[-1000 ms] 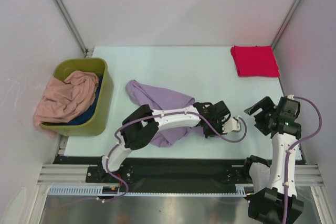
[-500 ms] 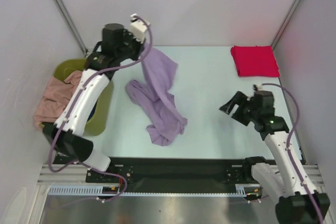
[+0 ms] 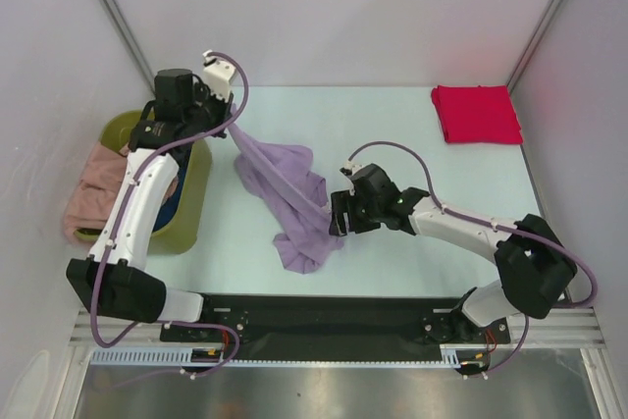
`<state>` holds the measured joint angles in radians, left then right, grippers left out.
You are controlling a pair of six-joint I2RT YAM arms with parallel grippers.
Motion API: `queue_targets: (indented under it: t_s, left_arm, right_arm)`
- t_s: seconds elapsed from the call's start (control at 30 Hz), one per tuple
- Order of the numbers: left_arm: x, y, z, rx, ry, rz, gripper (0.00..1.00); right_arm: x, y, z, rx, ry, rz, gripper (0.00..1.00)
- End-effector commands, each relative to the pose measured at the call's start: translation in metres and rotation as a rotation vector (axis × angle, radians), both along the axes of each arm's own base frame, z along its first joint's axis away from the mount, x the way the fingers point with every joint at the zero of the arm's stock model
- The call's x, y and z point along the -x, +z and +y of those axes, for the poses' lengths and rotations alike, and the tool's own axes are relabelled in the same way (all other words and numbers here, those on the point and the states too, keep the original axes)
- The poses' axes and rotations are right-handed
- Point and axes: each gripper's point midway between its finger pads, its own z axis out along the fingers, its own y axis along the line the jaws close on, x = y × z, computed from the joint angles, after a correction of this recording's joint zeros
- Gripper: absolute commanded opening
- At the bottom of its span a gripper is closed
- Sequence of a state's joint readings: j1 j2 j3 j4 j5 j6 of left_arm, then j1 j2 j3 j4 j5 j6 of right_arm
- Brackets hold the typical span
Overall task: Fold and stack the t-shirts
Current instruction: Flatten the tshirt out
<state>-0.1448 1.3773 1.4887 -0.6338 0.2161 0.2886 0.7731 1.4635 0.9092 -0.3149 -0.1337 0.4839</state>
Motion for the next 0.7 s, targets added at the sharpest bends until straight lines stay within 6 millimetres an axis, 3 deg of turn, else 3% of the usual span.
queue_targets:
  t_s: [0.0, 0.13, 0.23, 0.37, 0.6, 0.63, 0.67]
  left_arm:
    - [0.007, 0.036, 0.015, 0.004, 0.018, -0.105, 0.0]
    - [0.003, 0.041, 0.031, -0.019, 0.06, -0.126, 0.0]
    - [-0.001, 0.044, 0.042, -0.017, 0.089, -0.129, 0.0]
    - [-0.003, 0.047, 0.05, -0.023, 0.111, -0.14, 0.0]
    - [0.0, 0.047, 0.05, -0.023, 0.1, -0.137, 0.0]
    - [0.0, 0.048, 0.051, -0.023, 0.102, -0.138, 0.0]
    - [0.0, 0.049, 0.052, -0.025, 0.101, -0.142, 0.0]
  right_arm:
    - [-0.001, 0.008, 0.009, -0.022, 0.129, -0.09, 0.71]
    - [0.007, -0.001, 0.009, -0.053, 0.195, -0.118, 0.68]
    - [0.015, -0.005, 0.022, -0.094, 0.272, -0.113, 0.55]
    - [0.014, -0.02, 0.03, -0.061, 0.293, -0.126, 0.61]
    - [-0.011, -0.044, 0.036, 0.003, 0.276, -0.125, 0.64]
    - [-0.011, -0.045, 0.035, -0.005, 0.278, -0.113, 0.61]
    - [-0.015, -0.044, 0.034, -0.016, 0.272, -0.112, 0.43]
